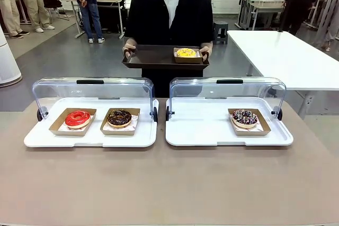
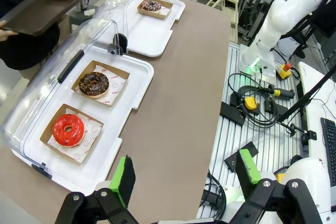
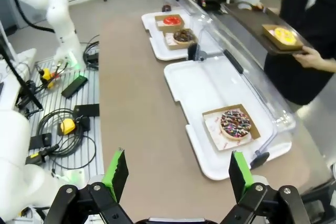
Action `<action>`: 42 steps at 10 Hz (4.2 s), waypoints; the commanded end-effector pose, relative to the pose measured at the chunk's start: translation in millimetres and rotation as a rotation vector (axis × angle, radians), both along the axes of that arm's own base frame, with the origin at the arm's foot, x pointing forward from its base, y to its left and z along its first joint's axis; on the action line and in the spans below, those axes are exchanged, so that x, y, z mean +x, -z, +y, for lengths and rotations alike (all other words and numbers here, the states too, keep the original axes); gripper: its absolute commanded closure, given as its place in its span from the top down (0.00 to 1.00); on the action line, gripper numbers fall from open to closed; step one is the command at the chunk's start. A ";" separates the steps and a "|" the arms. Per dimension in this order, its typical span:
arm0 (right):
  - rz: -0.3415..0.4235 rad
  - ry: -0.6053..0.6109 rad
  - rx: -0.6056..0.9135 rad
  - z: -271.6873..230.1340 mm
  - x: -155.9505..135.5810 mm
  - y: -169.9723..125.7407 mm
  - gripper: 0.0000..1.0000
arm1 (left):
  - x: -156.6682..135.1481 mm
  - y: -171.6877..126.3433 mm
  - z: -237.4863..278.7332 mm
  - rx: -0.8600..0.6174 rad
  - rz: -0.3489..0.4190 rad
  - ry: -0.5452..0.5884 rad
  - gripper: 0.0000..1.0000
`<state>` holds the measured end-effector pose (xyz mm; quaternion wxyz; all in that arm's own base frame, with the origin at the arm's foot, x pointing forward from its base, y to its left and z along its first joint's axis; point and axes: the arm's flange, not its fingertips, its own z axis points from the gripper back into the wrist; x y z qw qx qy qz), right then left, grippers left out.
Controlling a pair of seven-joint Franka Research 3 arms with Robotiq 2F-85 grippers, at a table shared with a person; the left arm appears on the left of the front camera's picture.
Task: Provide the desired donut to the person.
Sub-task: Place the picked Paper togo box onto the Handle tray extended by the person, then pick up and lift the Paper togo box containing the Donut pointed at by the person.
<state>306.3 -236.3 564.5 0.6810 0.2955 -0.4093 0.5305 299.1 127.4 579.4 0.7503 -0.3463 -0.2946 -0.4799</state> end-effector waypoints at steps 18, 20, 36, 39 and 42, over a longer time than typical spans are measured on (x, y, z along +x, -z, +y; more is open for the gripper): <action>-0.020 -0.036 -0.003 -4.9 -1.1 1.9 1.00 | -0.3 -1.0 0.6 -0.011 -0.016 0.008 1.00; -0.020 -0.036 -0.003 -4.9 -1.1 1.9 1.00 | -0.3 -1.0 0.6 -0.011 -0.016 0.008 1.00; -0.006 -0.045 -0.056 8.7 7.6 -7.0 1.00 | -0.3 -1.0 0.6 -0.011 -0.016 0.008 1.00; 0.066 -0.134 -0.277 78.5 42.6 -26.1 1.00 | -0.3 -1.0 0.6 -0.011 -0.016 0.008 1.00; 0.128 -0.292 -0.510 172.2 56.5 -6.1 1.00 | -0.3 -1.0 0.6 -0.011 -0.016 0.008 1.00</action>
